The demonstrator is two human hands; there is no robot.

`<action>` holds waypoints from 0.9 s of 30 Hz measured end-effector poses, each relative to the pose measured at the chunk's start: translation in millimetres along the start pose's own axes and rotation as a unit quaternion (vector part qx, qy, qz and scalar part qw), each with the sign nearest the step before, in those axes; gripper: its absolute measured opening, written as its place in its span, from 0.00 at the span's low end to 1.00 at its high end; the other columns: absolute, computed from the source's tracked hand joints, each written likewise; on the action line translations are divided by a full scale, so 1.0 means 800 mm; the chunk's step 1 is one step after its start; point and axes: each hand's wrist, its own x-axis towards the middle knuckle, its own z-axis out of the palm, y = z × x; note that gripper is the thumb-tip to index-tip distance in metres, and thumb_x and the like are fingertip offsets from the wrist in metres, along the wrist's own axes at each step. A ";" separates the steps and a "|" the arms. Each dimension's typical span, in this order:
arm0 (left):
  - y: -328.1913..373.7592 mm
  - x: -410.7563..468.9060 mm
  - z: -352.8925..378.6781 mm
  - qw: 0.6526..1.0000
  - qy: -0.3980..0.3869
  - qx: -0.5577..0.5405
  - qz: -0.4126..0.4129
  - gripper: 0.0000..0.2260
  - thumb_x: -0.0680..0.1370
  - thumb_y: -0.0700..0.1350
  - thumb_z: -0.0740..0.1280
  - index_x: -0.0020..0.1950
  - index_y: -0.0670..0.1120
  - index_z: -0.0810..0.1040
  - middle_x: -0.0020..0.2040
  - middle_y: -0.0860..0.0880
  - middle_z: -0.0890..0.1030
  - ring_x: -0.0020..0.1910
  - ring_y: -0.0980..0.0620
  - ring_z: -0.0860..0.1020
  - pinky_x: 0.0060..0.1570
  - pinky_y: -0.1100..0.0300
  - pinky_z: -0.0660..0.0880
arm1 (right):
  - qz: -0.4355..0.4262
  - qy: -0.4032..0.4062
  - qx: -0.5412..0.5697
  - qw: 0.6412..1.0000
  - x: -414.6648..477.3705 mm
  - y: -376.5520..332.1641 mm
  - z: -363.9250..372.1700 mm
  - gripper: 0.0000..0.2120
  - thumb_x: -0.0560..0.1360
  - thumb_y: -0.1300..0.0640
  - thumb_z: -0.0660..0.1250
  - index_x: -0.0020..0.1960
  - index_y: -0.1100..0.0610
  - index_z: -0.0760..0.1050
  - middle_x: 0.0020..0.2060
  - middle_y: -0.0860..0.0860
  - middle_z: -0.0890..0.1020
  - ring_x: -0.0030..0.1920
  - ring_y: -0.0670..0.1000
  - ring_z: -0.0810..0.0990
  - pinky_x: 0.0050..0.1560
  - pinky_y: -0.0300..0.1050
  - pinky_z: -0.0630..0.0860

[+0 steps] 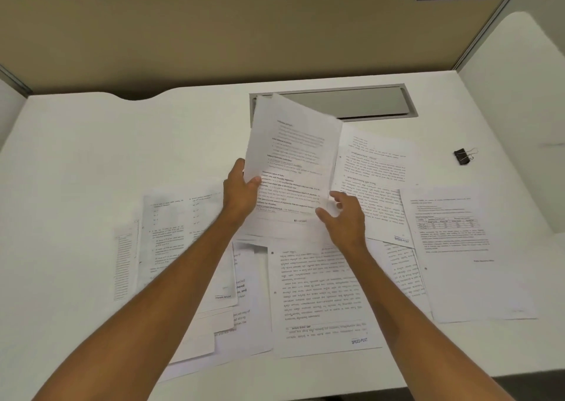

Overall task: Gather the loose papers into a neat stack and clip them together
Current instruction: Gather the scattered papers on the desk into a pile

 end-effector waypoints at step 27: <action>0.018 -0.091 -0.151 0.971 0.124 -0.206 0.006 0.18 0.81 0.33 0.61 0.69 0.48 0.74 0.62 0.49 0.82 0.60 0.48 0.81 0.57 0.52 0.80 | -0.024 -0.251 0.268 0.930 -0.011 -0.108 -0.023 0.19 0.75 0.56 0.74 0.63 0.59 0.77 0.58 0.52 0.85 0.58 0.56 0.84 0.63 0.58 0.79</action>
